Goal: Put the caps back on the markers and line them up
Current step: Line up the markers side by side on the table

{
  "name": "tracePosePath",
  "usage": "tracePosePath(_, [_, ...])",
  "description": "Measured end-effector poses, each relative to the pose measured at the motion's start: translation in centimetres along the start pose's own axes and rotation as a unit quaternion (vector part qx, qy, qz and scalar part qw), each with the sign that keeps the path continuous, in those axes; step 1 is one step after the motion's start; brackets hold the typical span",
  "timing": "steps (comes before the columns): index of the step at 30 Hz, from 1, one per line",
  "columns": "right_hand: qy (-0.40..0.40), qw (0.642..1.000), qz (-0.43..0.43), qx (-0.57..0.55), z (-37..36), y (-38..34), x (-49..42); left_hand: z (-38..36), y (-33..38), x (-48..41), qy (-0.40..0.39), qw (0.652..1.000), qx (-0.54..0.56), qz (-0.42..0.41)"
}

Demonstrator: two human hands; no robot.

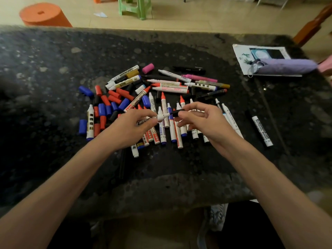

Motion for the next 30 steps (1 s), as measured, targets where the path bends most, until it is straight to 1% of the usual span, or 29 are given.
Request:
tracePosePath(2, [0.001, 1.0, 0.0, -0.015, -0.1, 0.0, 0.0, 0.1, 0.0, 0.0, -0.001, 1.0, -0.001, 0.0])
tracePosePath(5, [0.018, 0.997, -0.002, -0.074, 0.1, -0.1, -0.1, 0.2, 0.1, 0.1, -0.007, 1.0, -0.005, 0.003])
tracePosePath(6, [0.026, 0.997, -0.001, -0.066, 0.3, -0.1, -0.2, 0.2, 0.1, 0.1, -0.007, 1.0, -0.008, 0.002])
tracePosePath(7, [0.036, 0.999, 0.007, -0.023, 0.5, -0.1, -0.3, 0.2, 0.1, 0.1, -0.005, 1.0, -0.008, -0.001])
tracePosePath(8, [0.044, 0.998, 0.025, 0.047, 0.7, -0.2, -0.4, 0.2, 0.2, 0.1, -0.003, 1.0, -0.007, -0.005])
tracePosePath(10, [0.04, 0.98, 0.085, 0.174, 0.5, -0.7, -0.4, 0.2, 0.3, 0.2, 0.001, 1.0, -0.005, -0.007])
tracePosePath(12, [0.021, 0.966, 0.133, 0.222, 0.1, -1.1, -0.4, 0.2, 0.2, 0.2, 0.003, 1.0, -0.006, -0.006])
tracePosePath(19, [0.004, 0.952, 0.178, 0.249, -1.0, -1.3, -0.4, 0.1, 0.6, 0.3, -0.009, 1.0, -0.007, -0.005])
tracePosePath(23, [-0.007, 0.943, 0.197, 0.268, -1.9, -1.5, 0.0, 0.0, 0.9, 0.2, -0.006, 1.0, -0.03, -0.004])
tracePosePath(26, [0.01, 0.935, 0.22, 0.277, -2.5, -1.6, 0.2, 0.0, 0.9, 0.5, 0.009, 0.999, -0.051, 0.001])
tracePosePath(30, [0.021, 0.936, 0.234, 0.262, -3.2, -0.9, 0.3, 0.0, 0.8, 0.5, 0.016, 0.996, -0.083, 0.007])
Point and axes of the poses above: each hand's wrist, its own x-axis away from the middle knuckle, its own z-axis out of the back of the hand, y = z × x, the point moved 7 cm from there along -x, towards the middle knuckle, and after that the axes turned 4 degrees about -y, right-handed, at the moved point
